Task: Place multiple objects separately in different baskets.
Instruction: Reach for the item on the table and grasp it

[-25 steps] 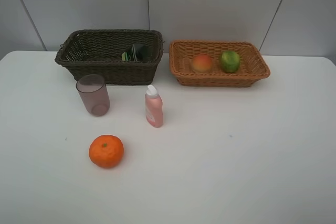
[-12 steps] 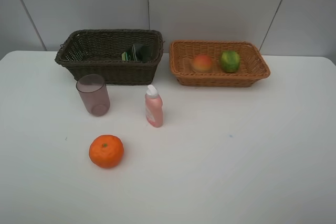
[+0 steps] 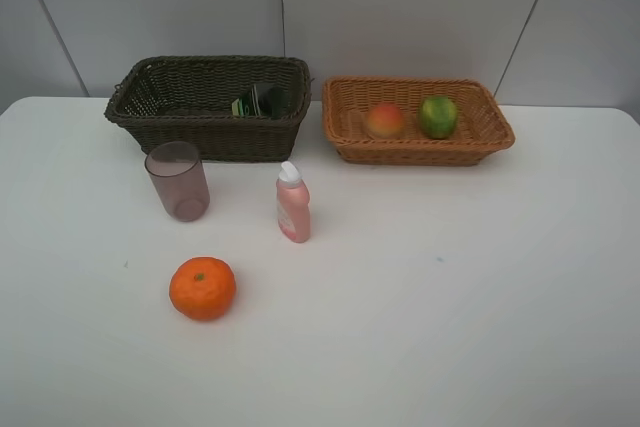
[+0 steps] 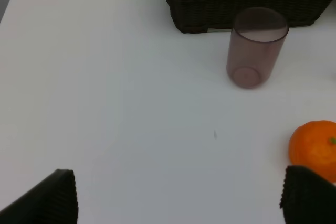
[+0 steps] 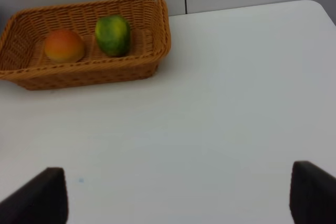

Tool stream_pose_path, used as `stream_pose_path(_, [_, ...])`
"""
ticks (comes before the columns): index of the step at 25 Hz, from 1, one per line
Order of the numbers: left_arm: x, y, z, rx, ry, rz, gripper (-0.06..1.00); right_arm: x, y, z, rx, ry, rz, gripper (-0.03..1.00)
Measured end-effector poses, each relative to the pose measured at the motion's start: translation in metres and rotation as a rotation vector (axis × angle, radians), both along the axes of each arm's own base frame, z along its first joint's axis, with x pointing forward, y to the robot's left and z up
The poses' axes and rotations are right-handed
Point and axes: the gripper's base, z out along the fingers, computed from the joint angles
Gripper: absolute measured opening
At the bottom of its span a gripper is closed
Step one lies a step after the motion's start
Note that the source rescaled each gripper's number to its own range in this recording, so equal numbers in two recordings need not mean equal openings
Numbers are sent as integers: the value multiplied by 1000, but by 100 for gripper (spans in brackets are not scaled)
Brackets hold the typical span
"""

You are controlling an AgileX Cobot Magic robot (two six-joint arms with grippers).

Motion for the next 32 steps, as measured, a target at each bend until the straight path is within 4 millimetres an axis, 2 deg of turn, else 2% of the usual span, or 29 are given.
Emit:
stream_pose_path(28, [0, -1, 0, -7, -2, -5, 100, 0, 0, 0, -1, 0, 0, 85])
stream_pose_path(32, [3, -2, 16, -14, -64, -11, 100, 0, 0, 0, -1, 0, 0, 85])
